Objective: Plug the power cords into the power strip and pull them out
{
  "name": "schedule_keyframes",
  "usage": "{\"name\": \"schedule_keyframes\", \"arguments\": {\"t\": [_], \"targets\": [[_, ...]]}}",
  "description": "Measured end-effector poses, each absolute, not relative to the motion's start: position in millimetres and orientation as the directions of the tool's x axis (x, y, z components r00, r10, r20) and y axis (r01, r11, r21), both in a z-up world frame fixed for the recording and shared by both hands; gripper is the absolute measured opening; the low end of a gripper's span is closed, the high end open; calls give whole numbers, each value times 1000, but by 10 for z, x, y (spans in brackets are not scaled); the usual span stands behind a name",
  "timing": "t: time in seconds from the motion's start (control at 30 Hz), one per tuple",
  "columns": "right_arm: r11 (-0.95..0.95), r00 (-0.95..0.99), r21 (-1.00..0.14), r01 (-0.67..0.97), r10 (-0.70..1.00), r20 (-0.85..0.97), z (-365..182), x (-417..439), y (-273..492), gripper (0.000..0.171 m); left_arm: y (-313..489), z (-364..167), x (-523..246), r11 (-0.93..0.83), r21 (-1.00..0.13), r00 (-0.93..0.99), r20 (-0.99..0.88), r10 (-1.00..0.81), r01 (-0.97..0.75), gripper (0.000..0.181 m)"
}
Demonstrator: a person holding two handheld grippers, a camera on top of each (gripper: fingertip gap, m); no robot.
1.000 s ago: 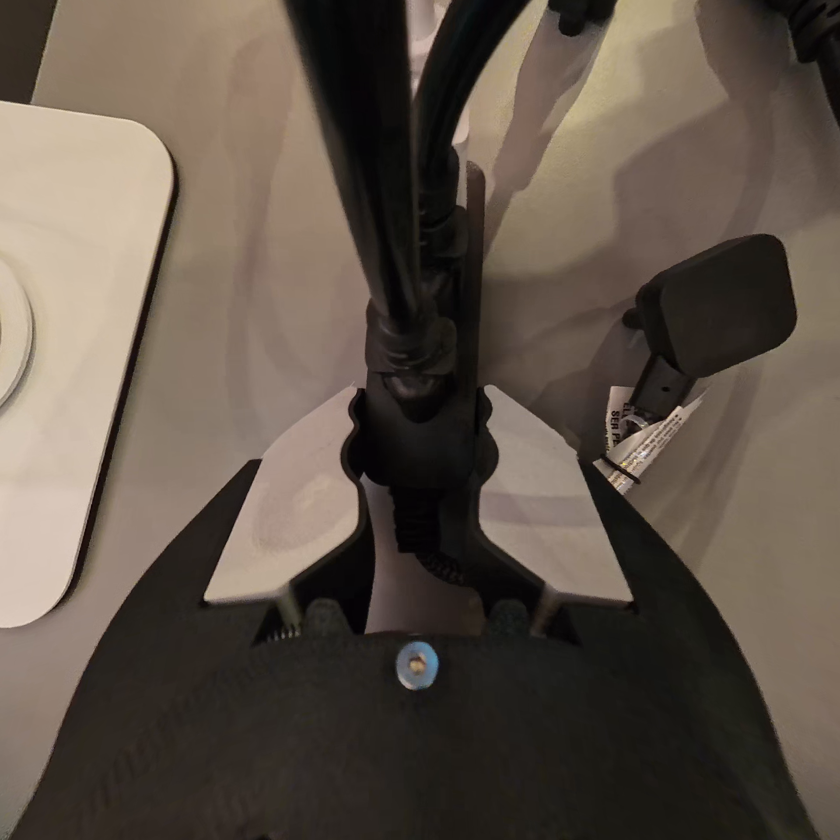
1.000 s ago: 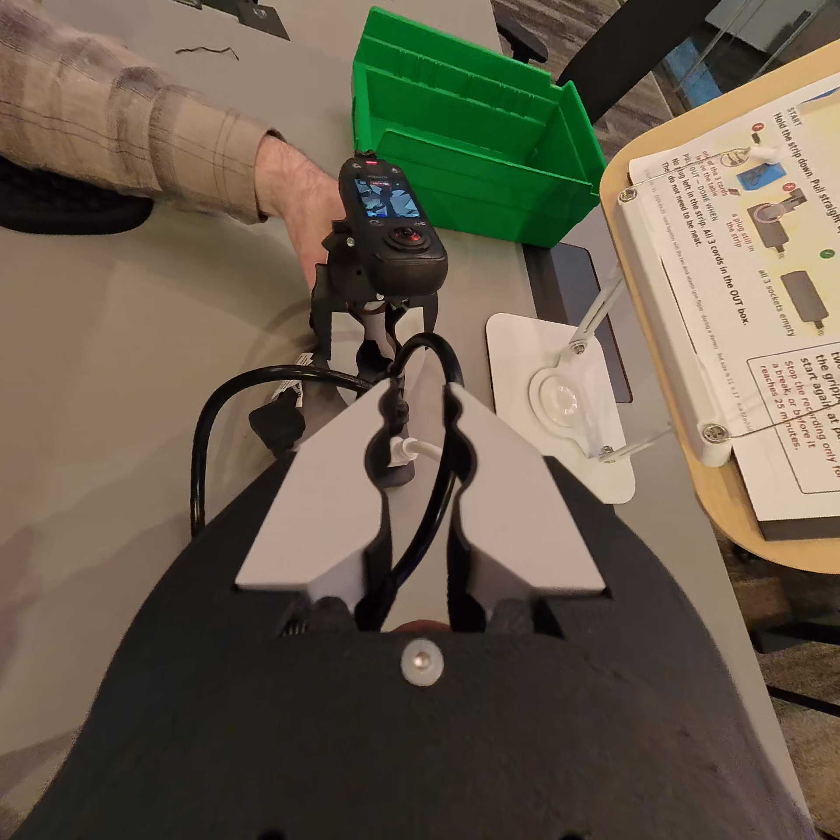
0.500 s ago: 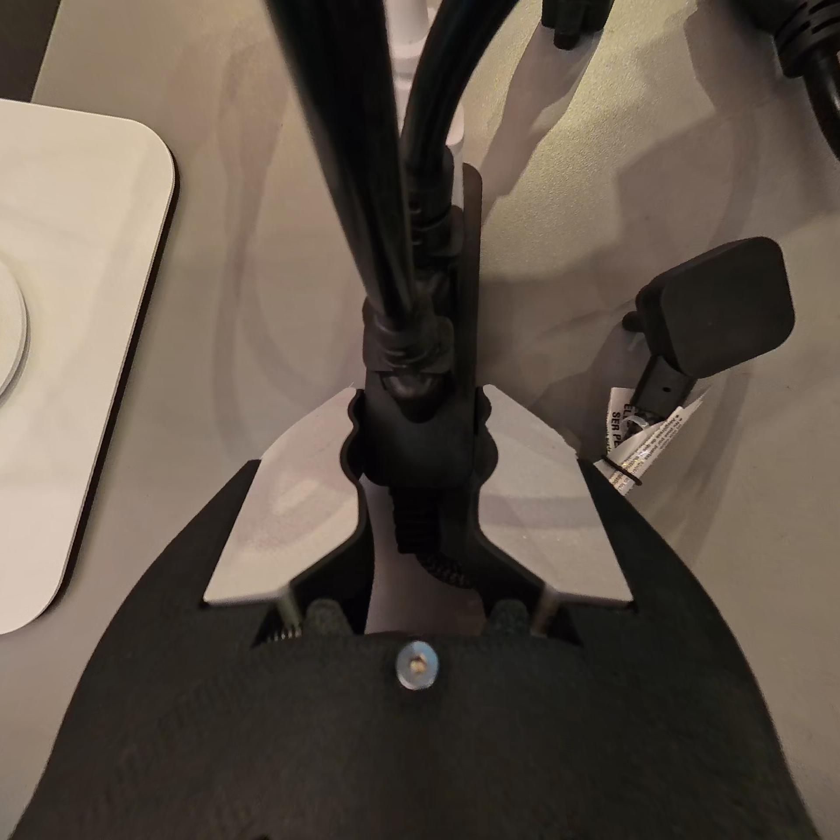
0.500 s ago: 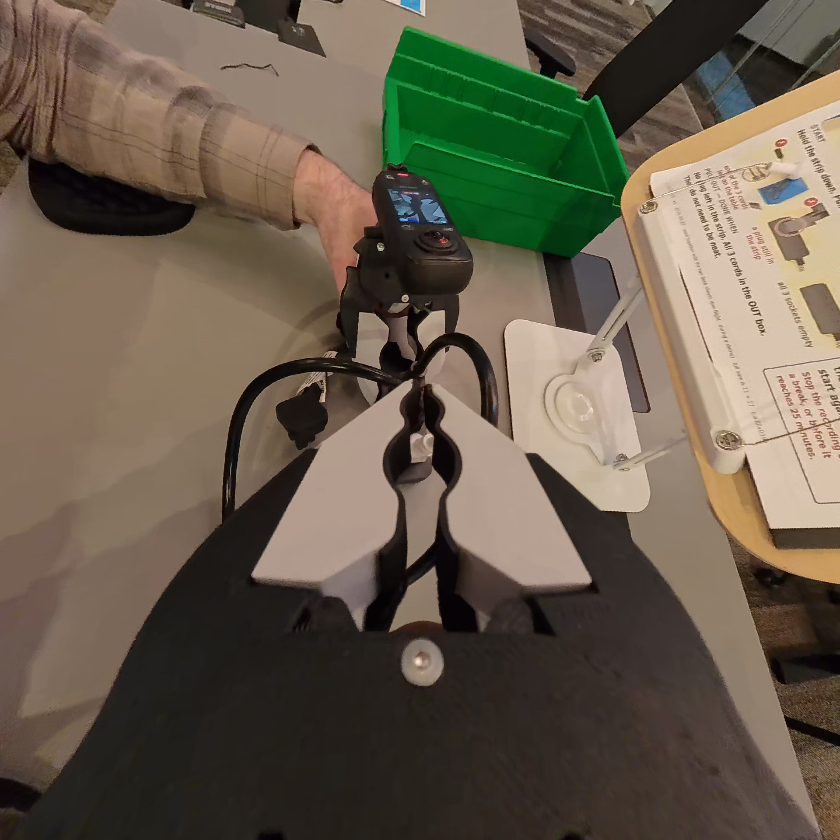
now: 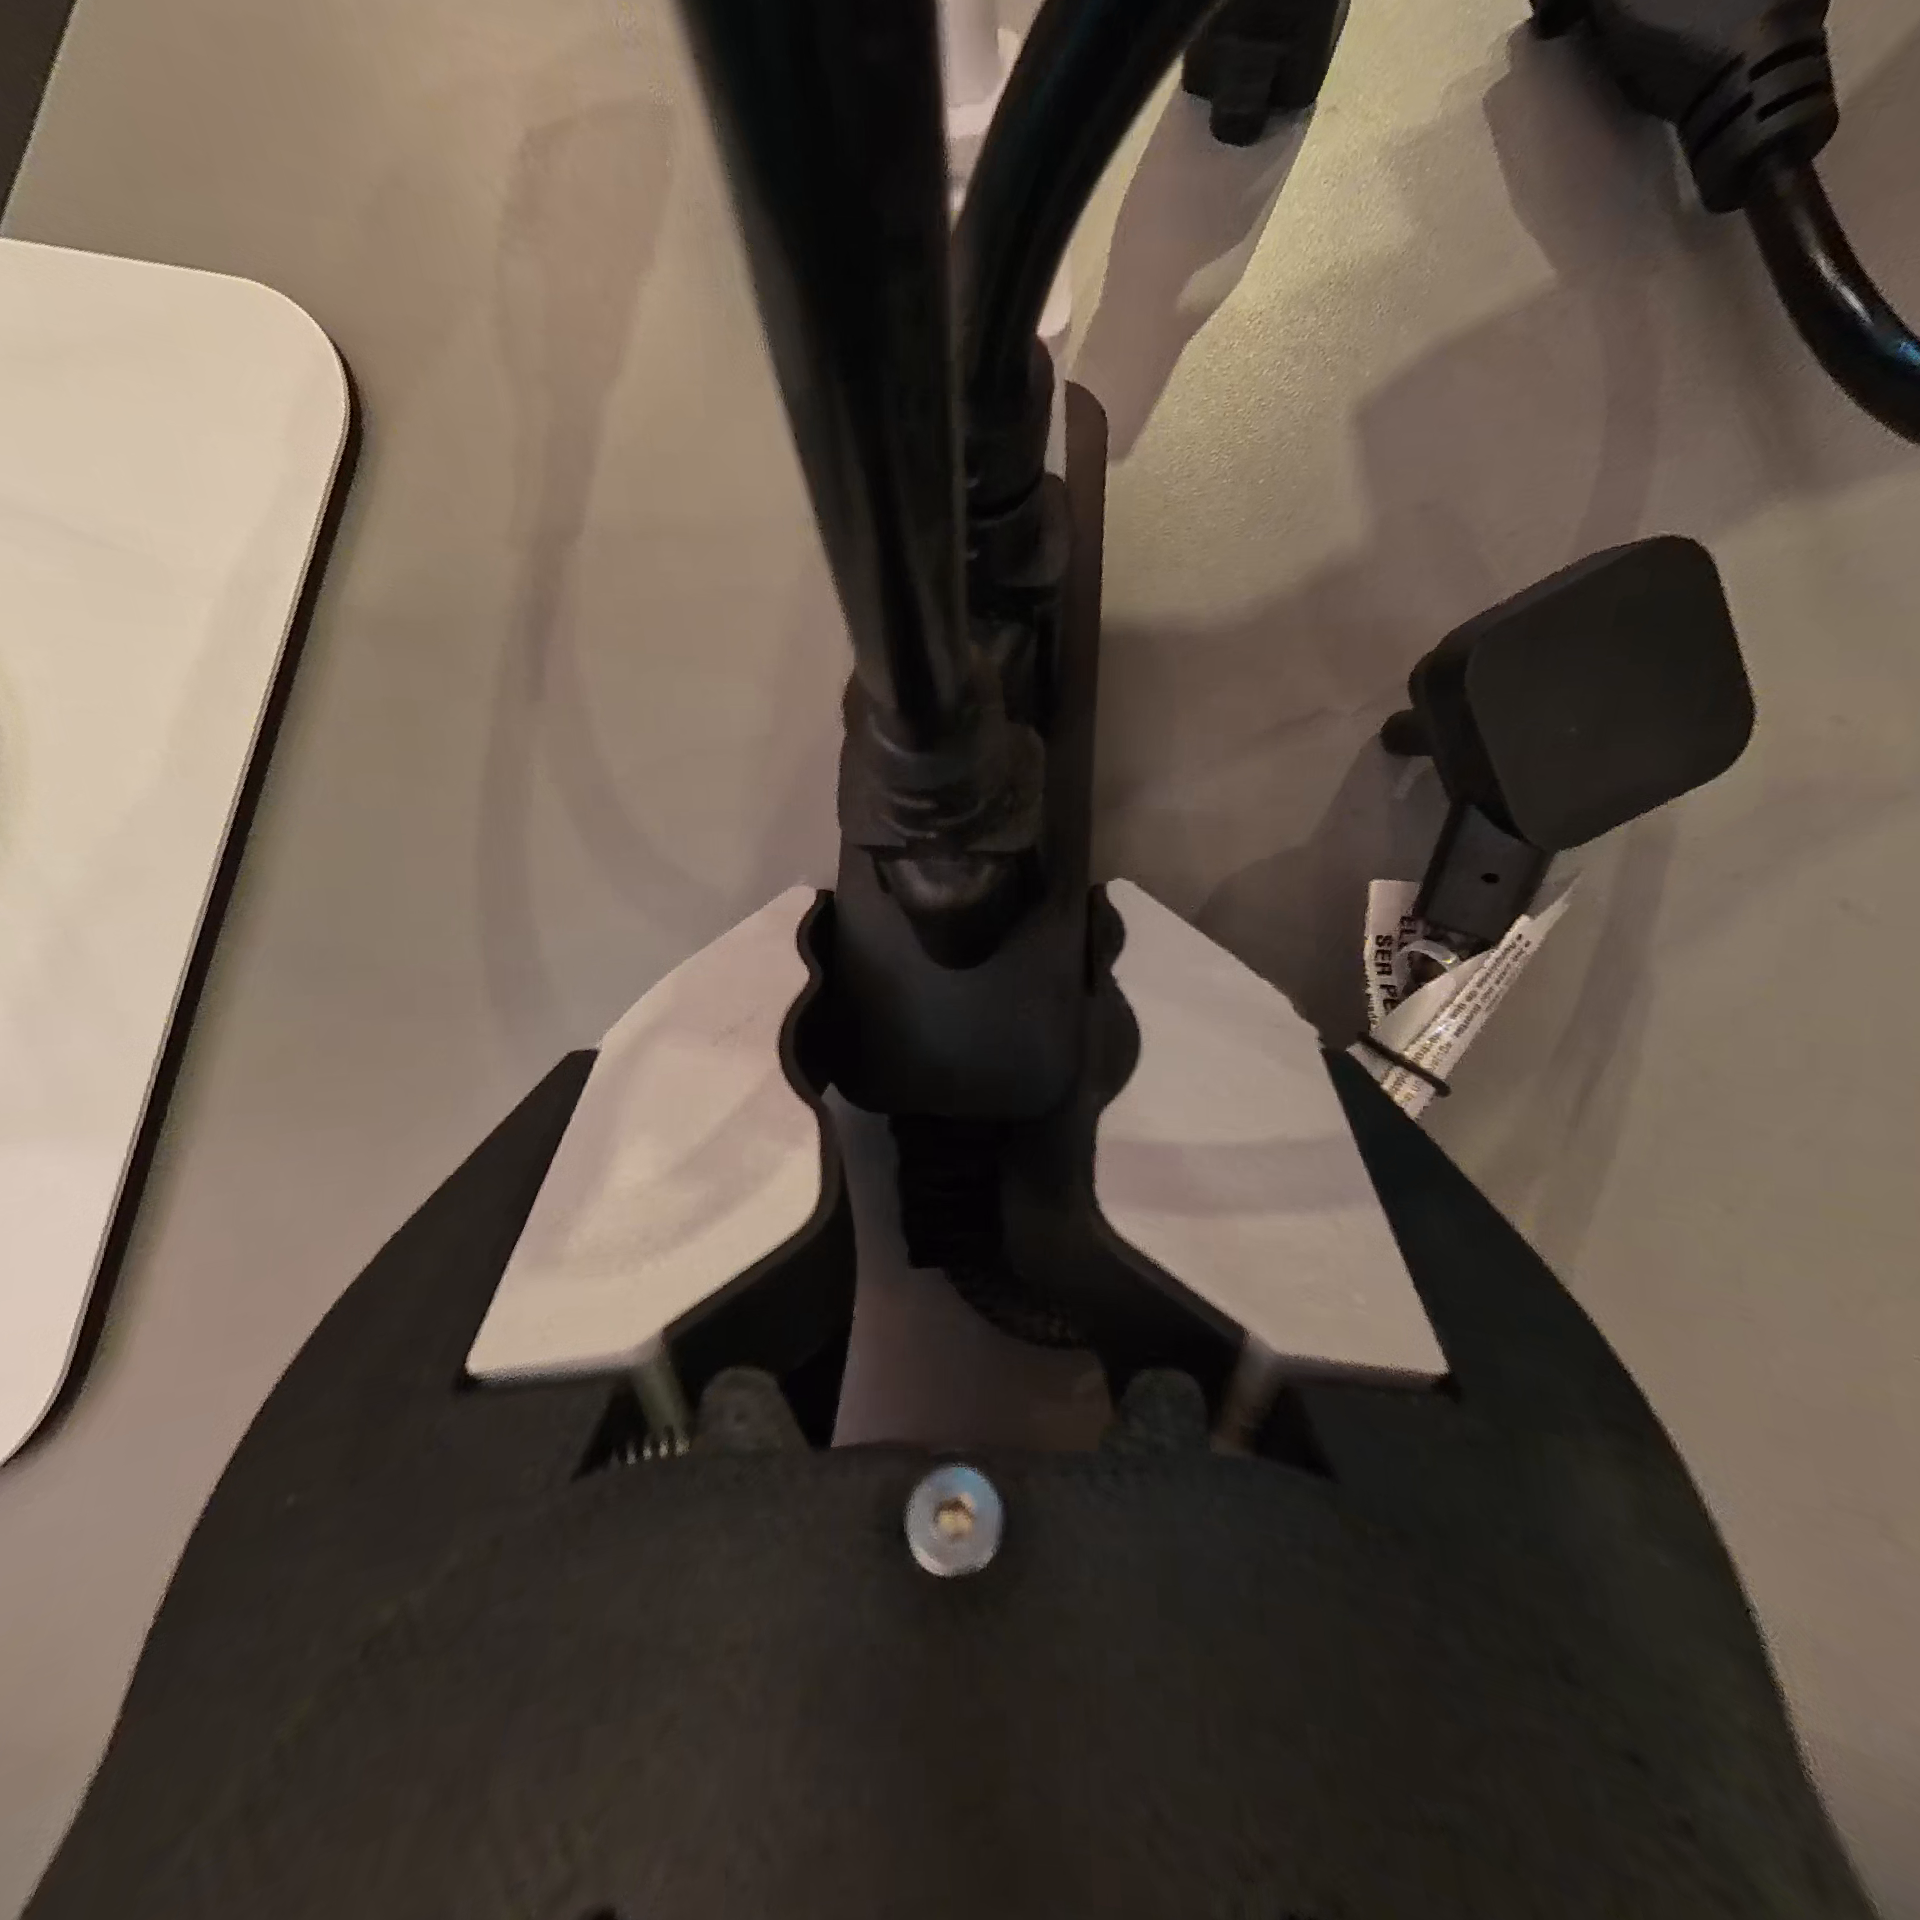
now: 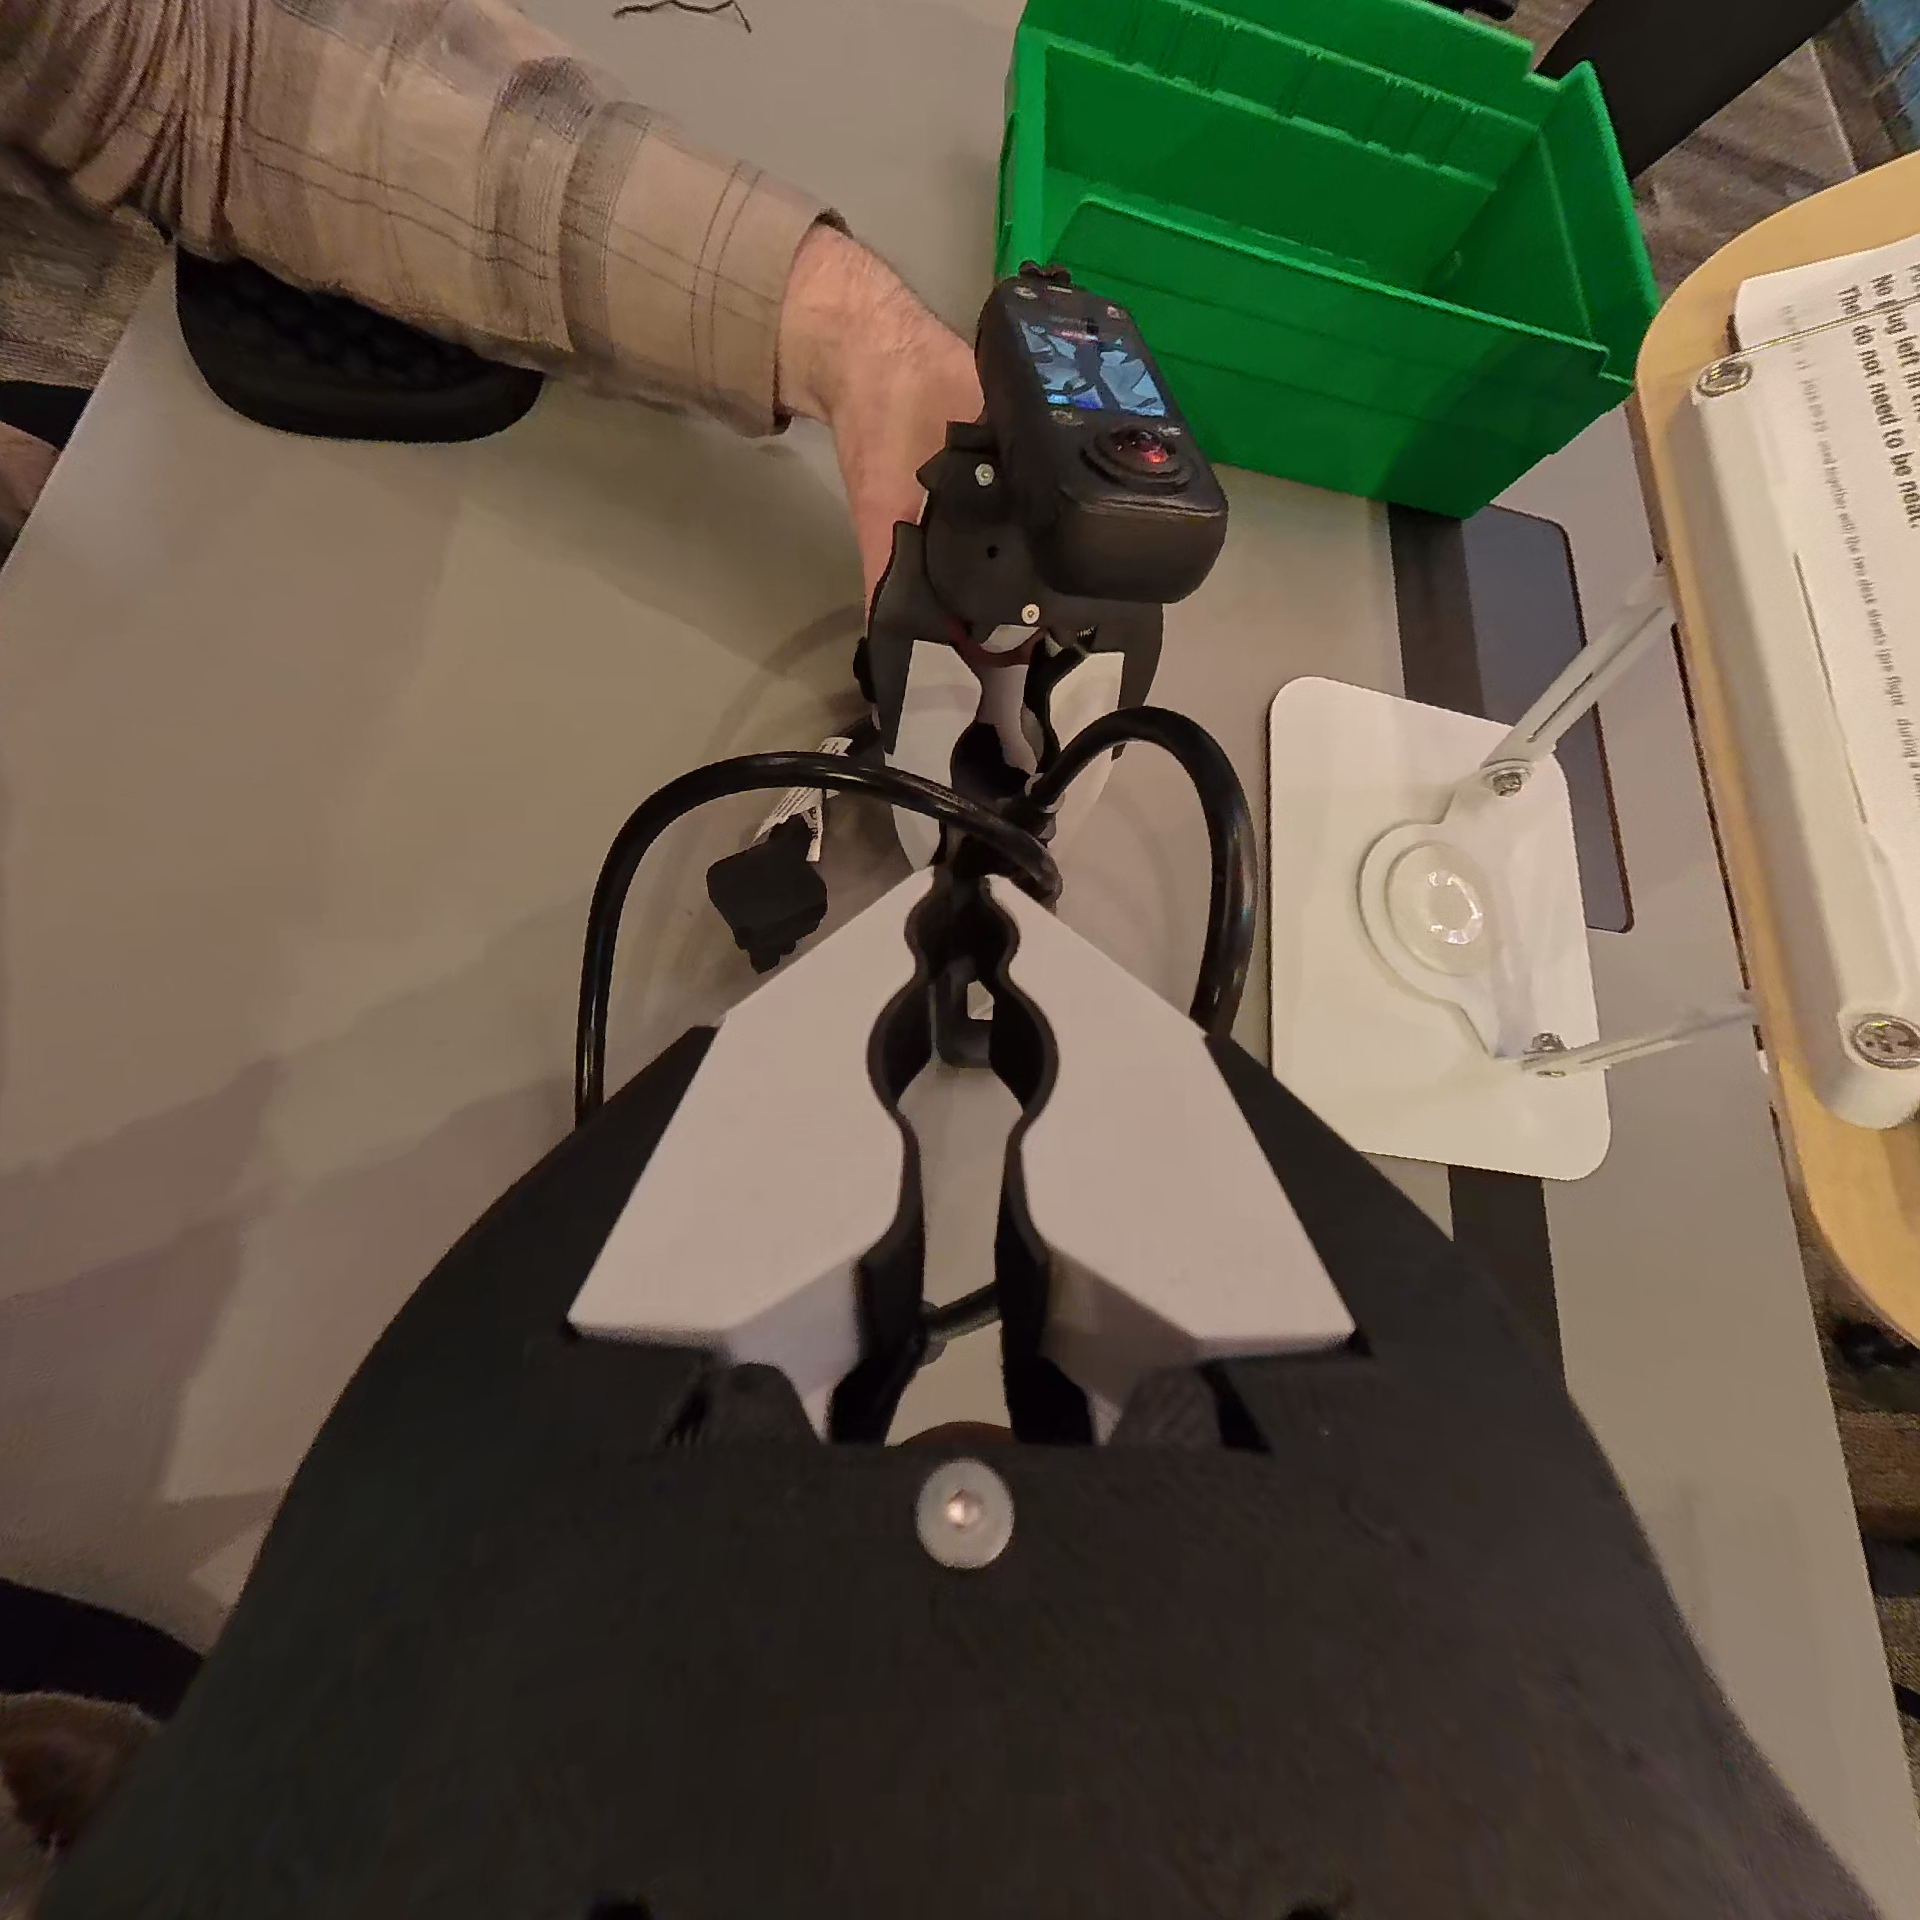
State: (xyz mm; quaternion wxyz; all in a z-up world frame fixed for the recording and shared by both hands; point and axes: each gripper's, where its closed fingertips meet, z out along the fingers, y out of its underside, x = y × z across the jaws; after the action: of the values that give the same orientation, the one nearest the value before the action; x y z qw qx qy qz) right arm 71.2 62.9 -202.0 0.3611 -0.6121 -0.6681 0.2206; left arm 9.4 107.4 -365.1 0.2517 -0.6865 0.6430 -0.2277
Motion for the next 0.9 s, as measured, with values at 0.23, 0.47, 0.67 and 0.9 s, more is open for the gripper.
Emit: {"name": "schedule_keyframes", "arguments": {"t": [0.23,0.47,0.67,0.9], "targets": [[126,-4,-702,700,985,173,-2165,726,610,5,1072,-3653,92,-44,-635,68,-14,-998,-771,44],[119,-5,-683,721,986,166,-2223,751,617,3,1072,-3653,92,-42,-639,66,-13,-998,-768,44],[115,-8,-678,726,987,160,-2245,753,614,2,1072,-3652,92,-36,-638,63,-20,-998,-770,44],[113,-18,-669,734,989,147,-2278,755,593,2,1071,-3647,93,-31,-641,59,-23,-998,-767,44]]}}
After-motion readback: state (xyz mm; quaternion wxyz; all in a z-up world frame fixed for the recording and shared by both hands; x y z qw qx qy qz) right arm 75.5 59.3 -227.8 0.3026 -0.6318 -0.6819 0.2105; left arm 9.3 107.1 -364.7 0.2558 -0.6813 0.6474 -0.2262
